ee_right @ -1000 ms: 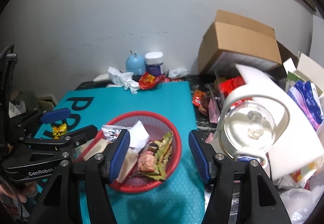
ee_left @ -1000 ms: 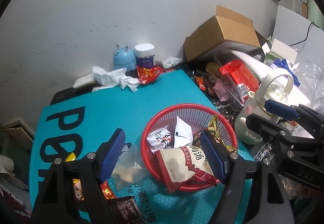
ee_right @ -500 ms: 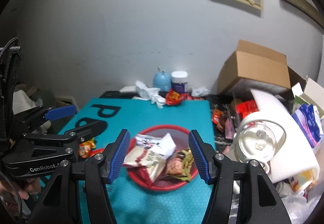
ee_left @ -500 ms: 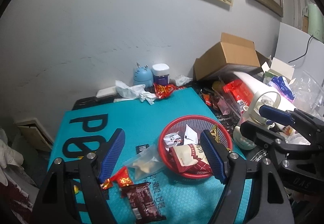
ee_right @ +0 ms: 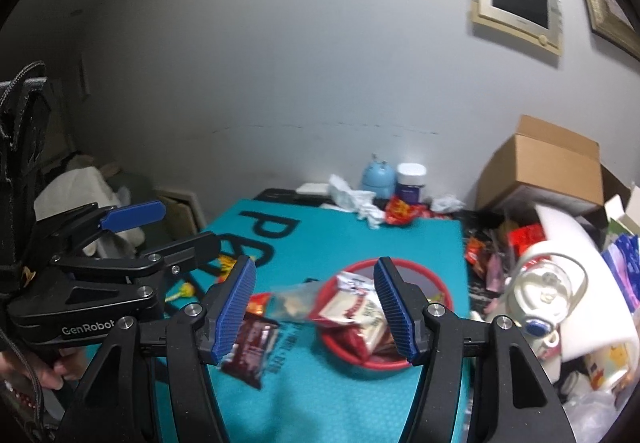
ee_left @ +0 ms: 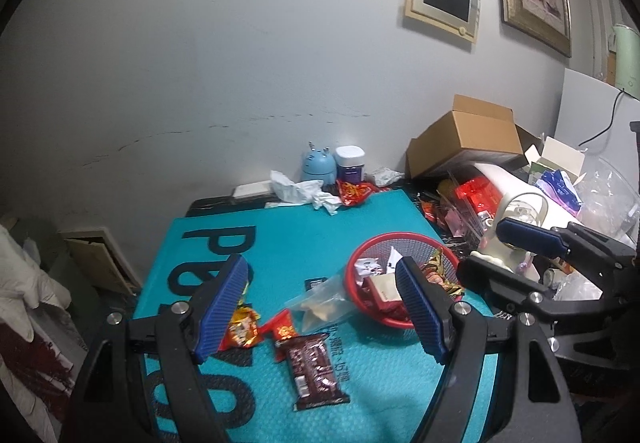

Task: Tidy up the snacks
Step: 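Move both open tools back toward the snacks on the mat, then grasp the red gold-print packet with the right tool while the left tool grasps a red wrapped snack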

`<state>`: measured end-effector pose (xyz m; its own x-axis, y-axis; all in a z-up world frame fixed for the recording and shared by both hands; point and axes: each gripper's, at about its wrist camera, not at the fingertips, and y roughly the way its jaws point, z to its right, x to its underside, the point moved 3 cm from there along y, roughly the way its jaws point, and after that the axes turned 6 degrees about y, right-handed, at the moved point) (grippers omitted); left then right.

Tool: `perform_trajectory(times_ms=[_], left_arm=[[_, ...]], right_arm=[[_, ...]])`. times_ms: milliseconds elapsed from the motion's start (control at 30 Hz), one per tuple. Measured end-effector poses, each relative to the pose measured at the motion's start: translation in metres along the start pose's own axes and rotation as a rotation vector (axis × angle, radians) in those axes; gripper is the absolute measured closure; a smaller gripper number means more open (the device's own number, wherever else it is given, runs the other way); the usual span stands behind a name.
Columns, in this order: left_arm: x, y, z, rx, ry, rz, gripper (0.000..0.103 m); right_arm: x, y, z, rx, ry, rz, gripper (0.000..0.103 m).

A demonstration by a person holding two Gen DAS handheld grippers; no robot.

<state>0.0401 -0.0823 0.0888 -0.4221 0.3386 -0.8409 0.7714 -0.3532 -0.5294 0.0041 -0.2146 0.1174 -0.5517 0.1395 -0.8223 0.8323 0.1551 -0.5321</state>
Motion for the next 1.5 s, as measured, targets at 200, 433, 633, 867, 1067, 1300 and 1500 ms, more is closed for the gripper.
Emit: perform_trajectory(times_ms=[200, 433, 633, 867, 1067, 1300, 1500], left_arm=[[0.015, -0.018, -0.019, -0.055, -0.032, -0.003, 0.027], [0.029, -0.027, -0.042, -0.104, -0.07, -0.016, 0.027], [0.043, -0.022, -0.064, -0.128, -0.107, -0.046, 0.027], [0.059, -0.007, -0.087, -0.139, -0.122, -0.075, 0.027], [0.075, 0.017, -0.106, -0.118, -0.166, -0.14, 0.027], [0.097, 0.047, -0.127, -0.087, -0.236, -0.207, 0.027], [0.112, 0.071, -0.138, -0.06, -0.268, -0.248, 0.027]], right_arm=[[0.006, 0.004, -0.024, -0.068, -0.032, -0.013, 0.04], [0.015, 0.019, -0.047, -0.134, -0.058, -0.05, 0.04], [0.023, 0.042, -0.063, -0.181, -0.07, -0.092, 0.04], [0.034, 0.075, -0.074, -0.204, -0.075, -0.159, 0.04], [0.047, 0.108, -0.082, -0.219, -0.075, -0.232, 0.04], [0.059, 0.141, -0.088, -0.214, -0.09, -0.301, 0.04], [0.07, 0.168, -0.087, -0.199, -0.094, -0.357, 0.04]])
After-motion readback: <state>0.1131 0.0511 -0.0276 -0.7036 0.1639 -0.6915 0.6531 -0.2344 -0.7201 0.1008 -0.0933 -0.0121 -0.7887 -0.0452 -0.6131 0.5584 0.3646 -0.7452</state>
